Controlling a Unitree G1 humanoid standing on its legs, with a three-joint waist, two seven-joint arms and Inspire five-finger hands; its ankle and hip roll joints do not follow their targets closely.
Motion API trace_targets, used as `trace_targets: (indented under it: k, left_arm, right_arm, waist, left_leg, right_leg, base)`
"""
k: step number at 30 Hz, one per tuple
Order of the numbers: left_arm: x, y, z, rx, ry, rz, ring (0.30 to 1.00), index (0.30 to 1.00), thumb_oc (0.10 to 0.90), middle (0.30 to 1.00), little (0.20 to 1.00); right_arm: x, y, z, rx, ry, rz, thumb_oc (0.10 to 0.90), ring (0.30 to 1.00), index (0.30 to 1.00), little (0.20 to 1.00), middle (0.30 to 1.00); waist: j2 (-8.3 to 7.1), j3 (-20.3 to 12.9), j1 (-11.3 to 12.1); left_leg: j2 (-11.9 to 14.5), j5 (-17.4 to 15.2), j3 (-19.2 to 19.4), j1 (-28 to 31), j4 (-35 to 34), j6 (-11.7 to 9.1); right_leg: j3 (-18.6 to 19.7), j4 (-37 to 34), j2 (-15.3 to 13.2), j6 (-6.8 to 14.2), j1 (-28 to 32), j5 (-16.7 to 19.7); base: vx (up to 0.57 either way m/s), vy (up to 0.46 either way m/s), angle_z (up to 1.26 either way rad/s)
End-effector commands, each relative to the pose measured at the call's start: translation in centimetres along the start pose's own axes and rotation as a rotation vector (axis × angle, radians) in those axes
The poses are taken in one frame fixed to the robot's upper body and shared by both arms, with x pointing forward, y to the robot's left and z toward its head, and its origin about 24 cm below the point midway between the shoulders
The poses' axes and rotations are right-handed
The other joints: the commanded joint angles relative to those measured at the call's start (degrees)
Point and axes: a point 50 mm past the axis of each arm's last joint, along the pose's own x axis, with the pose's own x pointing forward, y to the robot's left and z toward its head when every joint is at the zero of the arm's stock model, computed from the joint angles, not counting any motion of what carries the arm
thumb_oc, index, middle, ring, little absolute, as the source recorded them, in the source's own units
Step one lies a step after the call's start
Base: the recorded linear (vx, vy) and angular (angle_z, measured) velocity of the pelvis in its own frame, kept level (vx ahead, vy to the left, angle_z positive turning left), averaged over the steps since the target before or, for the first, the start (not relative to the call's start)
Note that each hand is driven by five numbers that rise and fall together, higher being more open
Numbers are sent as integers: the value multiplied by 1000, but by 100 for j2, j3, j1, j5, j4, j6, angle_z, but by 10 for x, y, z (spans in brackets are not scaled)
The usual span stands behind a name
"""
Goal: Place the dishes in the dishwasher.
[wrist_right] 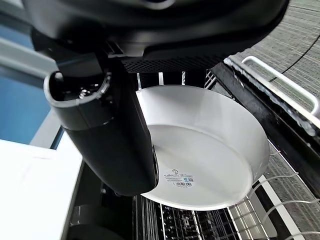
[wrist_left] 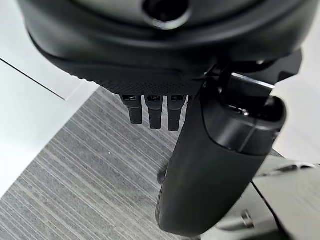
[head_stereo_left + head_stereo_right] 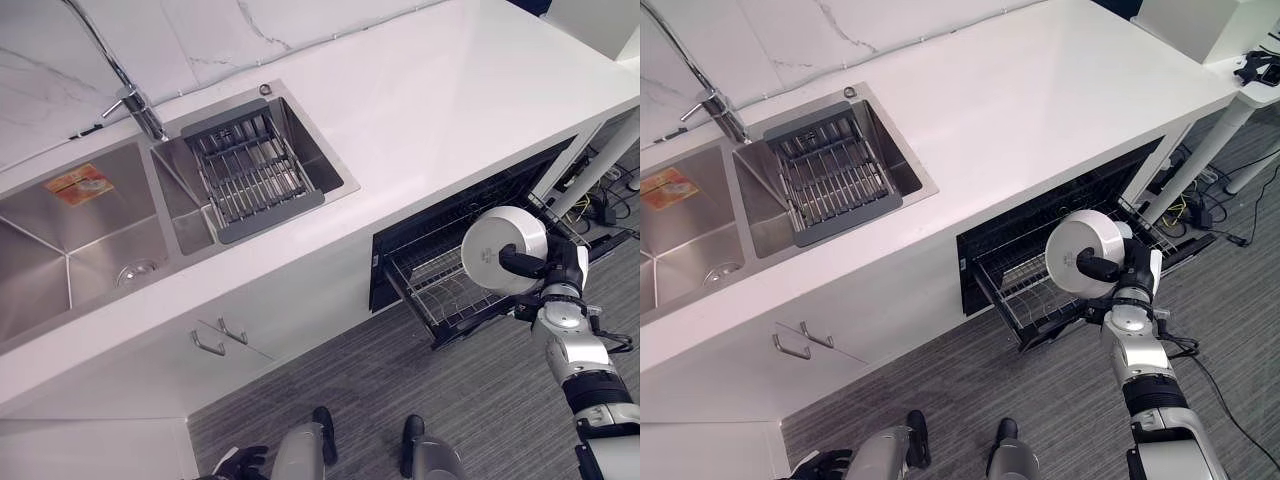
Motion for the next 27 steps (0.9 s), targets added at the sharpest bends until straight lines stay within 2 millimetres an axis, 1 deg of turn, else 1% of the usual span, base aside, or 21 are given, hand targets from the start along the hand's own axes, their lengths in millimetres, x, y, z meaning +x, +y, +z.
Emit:
trace_targets:
  k: [1, 3, 4, 6, 11, 12, 14, 16, 17, 18, 19, 20, 21, 22, 23, 24, 25, 26, 27]
  left_arm:
    - [-4, 28, -5, 20, 12, 69, 900, 900, 800, 900, 900]
    - [-4, 31, -2, 37, 3, 70, 900, 900, 800, 900, 900]
    - [-4, 32, 0, 46, -1, 73, 900, 900, 800, 900, 900]
    - [-3, 38, 9, 72, -20, 82, 900, 900, 800, 900, 900]
    - [1, 47, 34, 65, -84, 101, 900, 900, 800, 900, 900]
    - [1, 47, 37, 64, -89, 103, 900, 900, 800, 900, 900]
    - [2, 50, 45, 71, -107, 114, 900, 900, 800, 900, 900]
    - [1, 57, 56, 79, -127, 132, 900, 900, 800, 900, 900]
    - [1, 59, 59, 80, -133, 133, 900, 900, 800, 900, 900]
    - [1, 60, 60, 82, -138, 133, 900, 900, 800, 900, 900]
    - [1, 60, 61, 80, -145, 134, 900, 900, 800, 900, 900]
    - [0, 60, 62, 77, -156, 138, 900, 900, 800, 900, 900]
    - [0, 61, 63, 76, -159, 138, 900, 900, 800, 900, 900]
    - [1, 60, 64, 73, -163, 139, 900, 900, 800, 900, 900]
    - [1, 60, 64, 70, -163, 138, 900, 900, 800, 900, 900]
    - [1, 59, 65, 67, -166, 138, 900, 900, 800, 900, 900]
    - [1, 58, 67, 64, -175, 136, 900, 900, 800, 900, 900]
    - [1, 58, 68, 64, -178, 137, 900, 900, 800, 900, 900]
    - [1, 58, 67, 59, -182, 136, 900, 900, 800, 900, 900]
  right_arm:
    - [12, -1, 59, -169, -259, 35, 400, 300, 300, 300, 300]
    - [15, 0, 65, -313, -293, 25, 400, 300, 300, 300, 300]
    - [16, 0, 67, -356, -300, 15, 400, 300, 300, 300, 300]
    - [20, -1, 72, -489, -301, -6, 400, 300, 300, 300, 300]
    - [30, -2, 94, -675, -367, -101, 400, 300, 300, 300, 300]
    - [30, -2, 95, -691, -373, -109, 400, 300, 300, 300, 300]
    - [33, -4, 97, -779, -390, -139, 400, 300, 300, 300, 300]
    - [38, -14, 105, -807, -393, -218, 400, 300, 300, 300, 300]
    - [39, -19, 111, -827, -418, -254, 400, 300, 300, 300, 300]
    - [39, -25, 120, -884, -466, -311, 400, 300, 300, 300, 300]
    - [38, -30, 126, -919, -503, -379, 400, 300, 300, 300, 300]
    - [37, -39, 132, -970, -539, -487, 400, 300, 300, 300, 300]
    - [36, -44, 136, -997, -564, -555, 400, 300, 300, 300, 300]
    - [35, -47, 138, -1010, -579, -593, 400, 300, 300, 300, 300]
    - [34, -50, 140, -1019, -592, -628, 400, 300, 300, 300, 300]
    - [33, -52, 142, -1028, -606, -663, 400, 300, 300, 300, 300]
    - [31, -60, 144, -1026, -610, -757, 400, 300, 300, 300, 300]
    - [31, -60, 145, -1024, -610, -762, 400, 300, 300, 300, 300]
    - [30, -63, 146, -1039, -616, -803, 400, 300, 300, 300, 300]
  waist:
    - [-139, -170, 70]
    - [-141, -119, 105]
    - [-142, -98, 119]
    - [-134, 10, 169]
    - [-55, 298, 292]
    - [-51, 322, 300]
    - [-34, 409, 355]
    - [27, 532, 435]
    - [52, 582, 452]
    - [71, 648, 486]
    - [78, 689, 508]
    - [87, 731, 529]
    - [71, 753, 541]
    - [106, 774, 539]
    - [89, 786, 539]
    - [104, 803, 537]
    - [152, 852, 539]
    - [182, 864, 539]
    - [179, 895, 547]
  left_leg:
    - [-104, -155, -550, 84, -247, -122]
    - [-101, -133, -561, 33, -247, -116]
    - [-99, -125, -562, 8, -247, -113]
    - [-100, -85, -566, -113, -247, -108]
    - [-138, -2, -646, -387, -247, -80]
    - [-147, 2, -653, -405, -247, -76]
    - [-195, 25, -698, -498, -247, -52]
    - [-246, 99, -823, -686, -247, -5]
    - [-261, 121, -852, -749, -247, 5]
    - [-298, 146, -888, -820, -247, 26]
    - [-321, 163, -904, -880, -247, 42]
    - [-354, 178, -920, -954, -247, 67]
    - [-401, 77, -950, -920, -247, 44]
    - [-394, 195, -938, -1015, -247, 91]
    - [-433, 82, -961, -955, -247, 63]
    - [-444, 89, -963, -981, -247, 69]
    - [-491, 111, -975, -1066, -247, 94]
    - [-468, 230, -955, -1145, -247, 133]
    - [-520, 118, -982, -1115, -247, 111]
  right_leg:
    - [-448, 243, -162, 159, 216, -323]
    - [-456, 243, -167, 167, 178, -300]
    - [-459, 243, -167, 172, 160, -293]
    - [-474, 243, -174, 185, 64, -260]
    - [-459, 243, -167, 167, -154, -201]
    - [-457, 243, -168, 168, -169, -196]
    - [-455, 243, -178, 177, -238, -166]
    - [-449, 243, -135, 160, -375, -94]
    - [-444, 244, -120, 152, -426, -79]
    - [-434, 303, -114, 148, -515, -81]
    - [-429, 349, -122, 151, -591, -80]
    - [-409, 405, -128, 161, -690, -79]
    - [-324, 476, -147, 217, -698, -204]
    - [-379, 458, -134, 167, -776, -79]
    - [-298, 515, -149, 219, -755, -208]
    - [-286, 535, -154, 220, -792, -211]
    - [-242, 614, -171, 219, -915, -225]
    - [-302, 588, -160, 167, -973, -100]
    - [-215, 657, -183, 221, -985, -238]
  base:
    - [-70, -4, 4]
    - [-49, -13, 2]
    - [-56, -29, 8]
    - [-101, -27, 11]
    - [-118, -1, 8]
    - [-69, -7, 1]
    - [-58, -29, 10]
    - [-83, -39, 26]
    - [-72, -10, 37]
    - [-69, -1, 29]
    - [-67, -6, 17]
    - [13, -13, 13]
    - [-43, 8, 14]
    - [52, 5, 7]
    - [0, 0, 0]
    - [42, 45, -5]
    - [-104, 65, -10]
    - [-44, 48, -7]
    - [-29, 17, -5]
